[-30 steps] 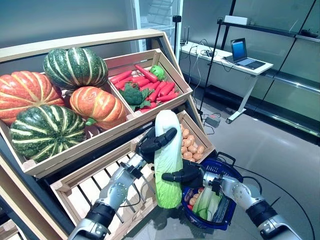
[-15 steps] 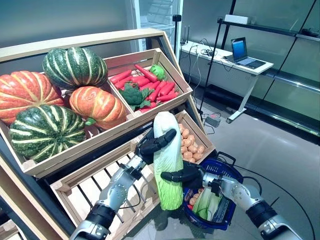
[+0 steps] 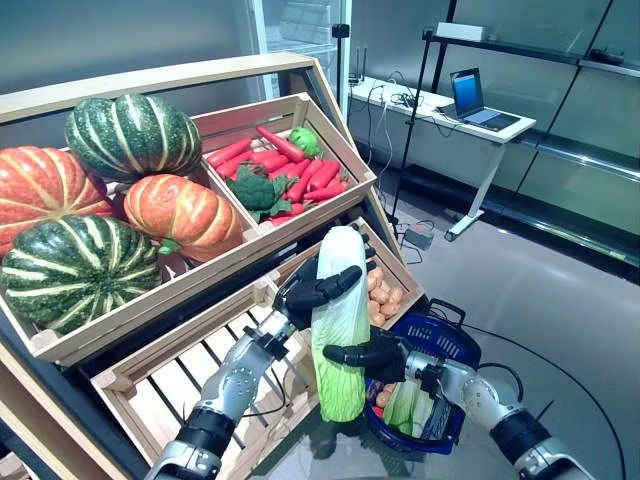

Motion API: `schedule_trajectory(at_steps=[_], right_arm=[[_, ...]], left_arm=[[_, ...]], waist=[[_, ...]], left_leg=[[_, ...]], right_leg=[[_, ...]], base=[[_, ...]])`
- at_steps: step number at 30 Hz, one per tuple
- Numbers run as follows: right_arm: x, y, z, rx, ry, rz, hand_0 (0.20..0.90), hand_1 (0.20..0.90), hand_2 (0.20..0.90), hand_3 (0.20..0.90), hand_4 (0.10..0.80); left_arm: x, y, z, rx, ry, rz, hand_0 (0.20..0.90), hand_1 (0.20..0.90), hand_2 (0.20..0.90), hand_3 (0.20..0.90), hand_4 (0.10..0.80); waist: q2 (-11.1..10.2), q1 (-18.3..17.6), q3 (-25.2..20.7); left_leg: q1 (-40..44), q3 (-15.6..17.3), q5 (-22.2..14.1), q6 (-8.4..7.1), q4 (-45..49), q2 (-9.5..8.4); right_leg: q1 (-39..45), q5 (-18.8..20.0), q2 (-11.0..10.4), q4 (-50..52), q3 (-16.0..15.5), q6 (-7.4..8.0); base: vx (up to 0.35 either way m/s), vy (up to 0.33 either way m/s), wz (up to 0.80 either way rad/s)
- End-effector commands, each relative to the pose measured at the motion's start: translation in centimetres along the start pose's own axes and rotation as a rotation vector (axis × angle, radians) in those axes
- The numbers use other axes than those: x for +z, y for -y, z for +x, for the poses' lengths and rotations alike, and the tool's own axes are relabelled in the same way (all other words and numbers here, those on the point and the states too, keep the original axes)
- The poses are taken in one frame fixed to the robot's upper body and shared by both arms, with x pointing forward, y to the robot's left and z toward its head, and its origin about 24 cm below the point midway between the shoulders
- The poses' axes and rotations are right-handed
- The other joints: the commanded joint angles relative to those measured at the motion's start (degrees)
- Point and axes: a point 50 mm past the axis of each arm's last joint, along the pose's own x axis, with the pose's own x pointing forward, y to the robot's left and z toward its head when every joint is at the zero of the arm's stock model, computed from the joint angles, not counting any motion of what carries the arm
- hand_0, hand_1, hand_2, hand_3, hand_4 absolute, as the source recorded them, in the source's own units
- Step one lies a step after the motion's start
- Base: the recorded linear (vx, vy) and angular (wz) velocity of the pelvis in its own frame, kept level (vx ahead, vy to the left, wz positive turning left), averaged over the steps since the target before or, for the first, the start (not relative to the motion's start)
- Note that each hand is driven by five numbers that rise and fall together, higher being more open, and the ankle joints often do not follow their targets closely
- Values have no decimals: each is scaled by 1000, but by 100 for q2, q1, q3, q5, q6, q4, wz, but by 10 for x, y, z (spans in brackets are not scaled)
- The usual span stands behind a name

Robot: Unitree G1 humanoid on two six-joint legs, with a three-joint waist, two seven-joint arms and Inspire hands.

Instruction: Put vegetables into the basket

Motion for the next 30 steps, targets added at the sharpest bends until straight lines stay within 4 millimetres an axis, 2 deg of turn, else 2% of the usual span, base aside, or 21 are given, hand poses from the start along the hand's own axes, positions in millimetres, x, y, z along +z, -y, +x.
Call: schedule_trajectory(at_steps=[1,5,10,16,21,25,27,30], right_arm=[[84,1,-9,7,448,-1,300,300,300,300,400],[73,22,-30,-102,459,17,300,300,300,300,400],[70,47,-57,-241,495,52,300,300,300,300,400],[63,69,-87,-422,510,47,300,300,300,300,400],[65,86,-108,-632,548,42,300,300,300,300,400],[79,92,-115,-798,632,39,300,300,300,300,400],[97,91,-114,-861,673,3,300,300,300,300,400],[145,78,-110,-951,767,-86,300,300,300,300,400]], left_arm=[[16,17,21,-125,79,60,900,900,900,900,800],[23,1,7,-45,96,94,900,900,900,900,800],[33,-12,-4,25,125,122,900,900,900,900,800],[44,-28,-17,174,164,160,900,900,900,900,800],[50,-37,-25,308,163,306,900,900,900,900,800],[49,-36,-25,337,138,391,900,900,900,900,800],[53,-32,-18,325,136,434,900,900,900,900,800],[64,-24,-2,290,156,508,900,900,900,900,800]], waist=[[72,57,72],[84,36,143],[80,24,198],[73,31,246],[81,87,382],[128,171,575],[166,210,765],[237,240,1305]], left_leg=[[463,37,-966,73,59,-128],[457,51,-952,66,59,-117],[451,56,-952,59,59,-98],[445,47,-949,53,59,-91],[420,24,-909,55,59,-92],[350,1,-840,55,62,-92],[31,-43,-894,30,407,-60],[-644,-142,-992,-26,1115,9]], right_leg=[[79,-211,165,34,-11,-352],[64,-200,169,34,3,-350],[58,-202,174,34,14,-350],[62,-217,183,34,15,-356],[52,-213,190,34,-8,-379],[-8,-226,193,71,-35,-423],[-269,-319,155,362,-62,-464],[-793,-450,74,907,-120,-550]], base=[[7,-12,-3],[9,-9,-8],[10,-5,-5],[41,-23,-1],[44,-40,0],[25,-39,0],[-146,-39,0],[-291,-61,2]])
